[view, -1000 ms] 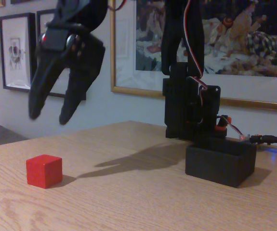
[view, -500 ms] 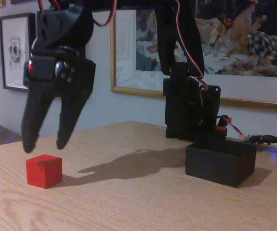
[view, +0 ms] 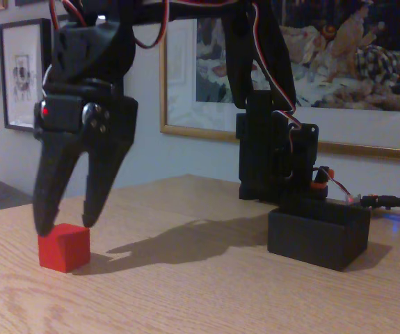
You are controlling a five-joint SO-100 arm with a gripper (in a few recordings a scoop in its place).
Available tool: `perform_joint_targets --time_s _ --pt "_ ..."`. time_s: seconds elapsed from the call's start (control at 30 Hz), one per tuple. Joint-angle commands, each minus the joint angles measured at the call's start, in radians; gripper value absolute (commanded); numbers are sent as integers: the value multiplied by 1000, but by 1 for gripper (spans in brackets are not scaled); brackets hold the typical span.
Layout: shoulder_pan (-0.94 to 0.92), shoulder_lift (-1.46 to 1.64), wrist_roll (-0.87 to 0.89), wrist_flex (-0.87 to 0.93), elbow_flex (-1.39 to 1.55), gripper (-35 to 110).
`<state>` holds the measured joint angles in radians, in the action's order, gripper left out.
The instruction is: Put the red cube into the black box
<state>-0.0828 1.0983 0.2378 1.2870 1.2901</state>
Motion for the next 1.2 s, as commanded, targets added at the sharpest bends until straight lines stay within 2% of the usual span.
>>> perform_joint_targets --time_s 0.0,0.37,0.7,1.17 --pt "-3 -8 11 14 -46 26" --pt "11 -61 21 18 -83 25" --pt "9 -123 21 43 -144 19" --pt "3 -57 35 61 -132 3"
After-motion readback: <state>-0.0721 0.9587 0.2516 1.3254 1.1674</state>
